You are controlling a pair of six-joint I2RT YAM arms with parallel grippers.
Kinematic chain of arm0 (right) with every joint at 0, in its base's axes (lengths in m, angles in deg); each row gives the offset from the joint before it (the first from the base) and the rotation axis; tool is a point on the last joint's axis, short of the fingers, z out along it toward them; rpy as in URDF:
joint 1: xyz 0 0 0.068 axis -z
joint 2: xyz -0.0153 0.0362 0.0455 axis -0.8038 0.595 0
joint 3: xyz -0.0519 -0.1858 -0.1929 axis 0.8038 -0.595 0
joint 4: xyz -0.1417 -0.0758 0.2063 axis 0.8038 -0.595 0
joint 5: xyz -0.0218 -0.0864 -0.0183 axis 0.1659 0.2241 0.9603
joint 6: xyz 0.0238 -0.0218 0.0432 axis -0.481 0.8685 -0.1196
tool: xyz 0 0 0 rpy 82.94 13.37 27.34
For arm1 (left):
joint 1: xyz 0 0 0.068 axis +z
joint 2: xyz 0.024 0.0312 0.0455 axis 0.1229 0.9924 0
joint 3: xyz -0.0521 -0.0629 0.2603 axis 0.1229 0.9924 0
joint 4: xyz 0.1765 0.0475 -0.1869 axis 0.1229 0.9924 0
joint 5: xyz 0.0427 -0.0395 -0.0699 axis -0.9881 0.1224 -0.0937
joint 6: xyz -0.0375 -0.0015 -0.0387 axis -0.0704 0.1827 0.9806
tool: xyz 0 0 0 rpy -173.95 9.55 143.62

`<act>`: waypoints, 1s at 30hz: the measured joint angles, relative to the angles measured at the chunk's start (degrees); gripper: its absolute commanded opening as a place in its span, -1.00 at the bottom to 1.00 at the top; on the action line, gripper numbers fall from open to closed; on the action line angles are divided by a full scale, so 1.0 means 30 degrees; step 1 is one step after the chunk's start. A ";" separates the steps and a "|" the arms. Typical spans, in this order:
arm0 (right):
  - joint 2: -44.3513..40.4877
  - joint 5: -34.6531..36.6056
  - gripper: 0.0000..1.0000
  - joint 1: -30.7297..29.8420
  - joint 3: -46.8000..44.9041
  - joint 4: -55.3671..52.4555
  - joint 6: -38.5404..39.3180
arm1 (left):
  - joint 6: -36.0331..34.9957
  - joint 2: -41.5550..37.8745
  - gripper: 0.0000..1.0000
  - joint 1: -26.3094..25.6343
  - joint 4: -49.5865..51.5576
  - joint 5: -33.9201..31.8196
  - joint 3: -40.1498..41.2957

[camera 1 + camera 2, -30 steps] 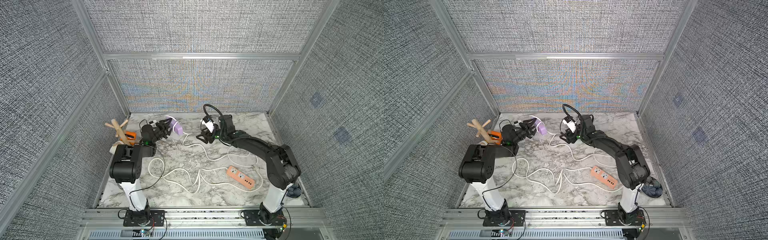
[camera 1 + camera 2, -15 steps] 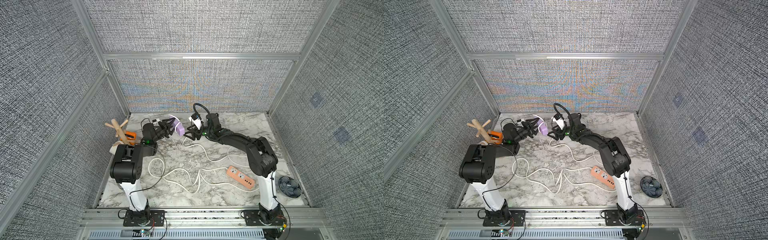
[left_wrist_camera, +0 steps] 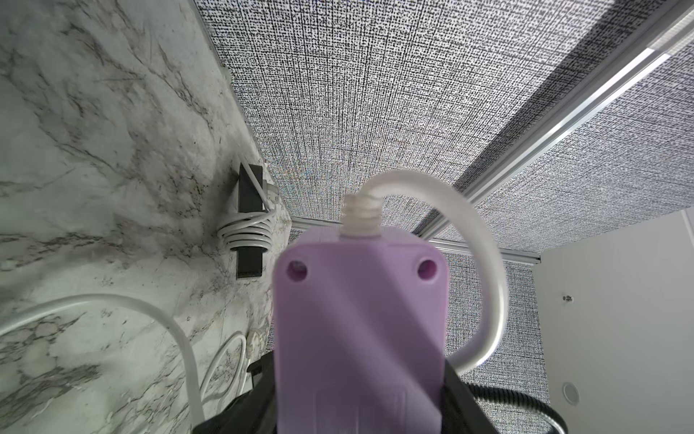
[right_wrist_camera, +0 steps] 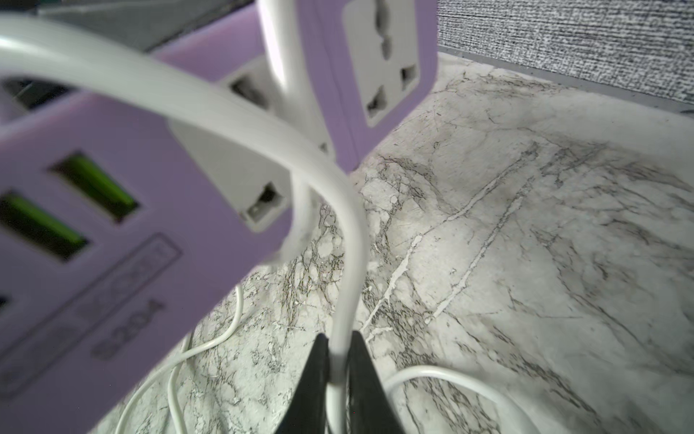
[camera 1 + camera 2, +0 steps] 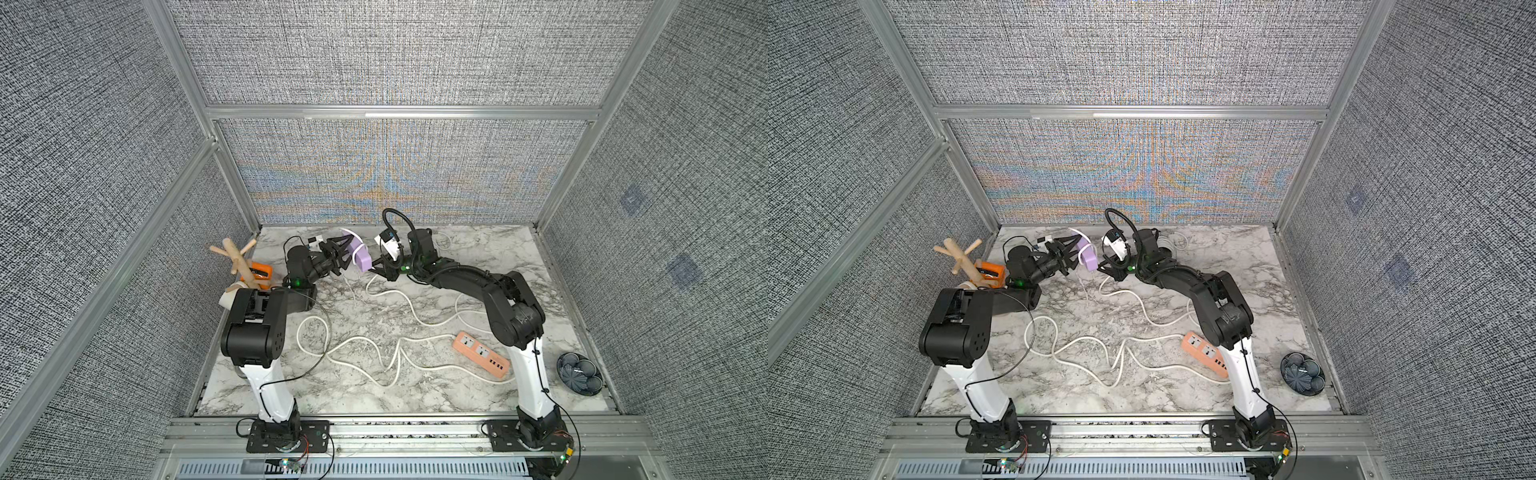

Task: Unwrap the cord wrapped around the power strip
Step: Unwrap the power cord from the power strip.

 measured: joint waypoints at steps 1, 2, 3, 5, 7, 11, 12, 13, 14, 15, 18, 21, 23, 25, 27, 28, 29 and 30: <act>-0.0058 0.0066 -0.95 0.0226 -0.0058 -0.0066 -0.0168 | 0.0000 0.0000 -0.99 0.0000 0.0000 -0.0015 0.0058; -0.0131 0.0138 -1.00 0.0423 -0.0131 -0.0109 -0.0379 | 0.0000 0.0000 -0.99 0.0000 0.0015 -0.0022 0.0117; -0.0328 0.0219 -1.00 0.0663 -0.0262 -0.0146 -0.0554 | 0.0000 0.0000 -0.99 0.0000 0.0022 -0.0051 0.0182; -0.0933 0.0401 -1.00 0.1013 -0.0605 -0.0386 -0.0627 | -0.0007 0.0000 -0.99 -0.0022 0.0036 -0.0080 0.0233; -0.1872 0.0648 -1.00 0.1290 -0.0772 -0.0794 -0.0576 | -0.0284 0.0000 -0.99 -0.0102 0.0160 -0.0328 0.0270; -0.3665 0.1384 -1.00 0.1188 -0.0663 -0.1800 0.0284 | -0.1282 -0.0430 -0.99 -0.0408 0.1501 -0.1515 0.0692; -0.4102 0.1472 -1.00 0.1137 -0.0699 -0.2091 0.0532 | -0.1588 -0.0546 -0.99 -0.0539 0.1996 -0.1865 0.0714; -0.4583 0.1523 -1.00 0.1013 -0.0838 -0.2331 0.0794 | -0.1887 -0.0590 -0.99 -0.0641 0.2331 -0.2273 0.0692; -0.5027 0.1530 -1.00 0.0889 -0.0984 -0.2616 0.1093 | -0.2069 -0.0590 -0.99 -0.0743 0.2710 -0.2674 0.0590; -0.5479 0.1530 -1.00 0.0750 -0.1122 -0.2885 0.1435 | -0.2222 -0.0510 -0.99 -0.0845 0.2958 -0.3096 0.0430; -0.6433 0.1443 -1.00 0.0051 -0.1282 -0.4051 0.2863 | -0.2200 0.0036 -0.99 -0.1151 0.3002 -0.4124 -0.0102; -0.6870 0.1428 -1.00 -0.0561 -0.2018 -0.5151 0.4452 | -0.1749 0.0627 -0.99 -0.1370 0.3024 -0.5056 -0.0707; -0.6790 0.1566 -1.00 -0.0576 -0.2754 -0.5748 0.5093 | -0.1683 0.0743 -0.99 -0.1413 0.3147 -0.5428 -0.1158; -0.6564 0.1989 -1.00 -0.0474 -0.3475 -0.6339 0.5479 | -0.1537 0.0743 -0.99 -0.1406 0.3184 -0.5588 -0.1625; -0.6171 0.2484 -1.00 -0.0306 -0.3985 -0.6681 0.5625 | -0.1311 0.0743 -0.99 -0.1406 0.3147 -0.5734 -0.1960; -0.5982 0.2601 -1.00 -0.0168 -0.4153 -0.6681 0.5617 | -0.1246 0.0743 -0.99 -0.1392 0.3147 -0.5727 -0.2047; -0.5792 0.2688 -1.00 -0.0022 -0.4364 -0.6608 0.5566 | -0.1158 0.0743 -0.99 -0.1392 0.3147 -0.5719 -0.2120; -0.5603 0.2776 -1.00 0.0175 -0.4648 -0.6433 0.5421 | -0.1035 0.0743 -0.99 -0.1392 0.3133 -0.5646 -0.2157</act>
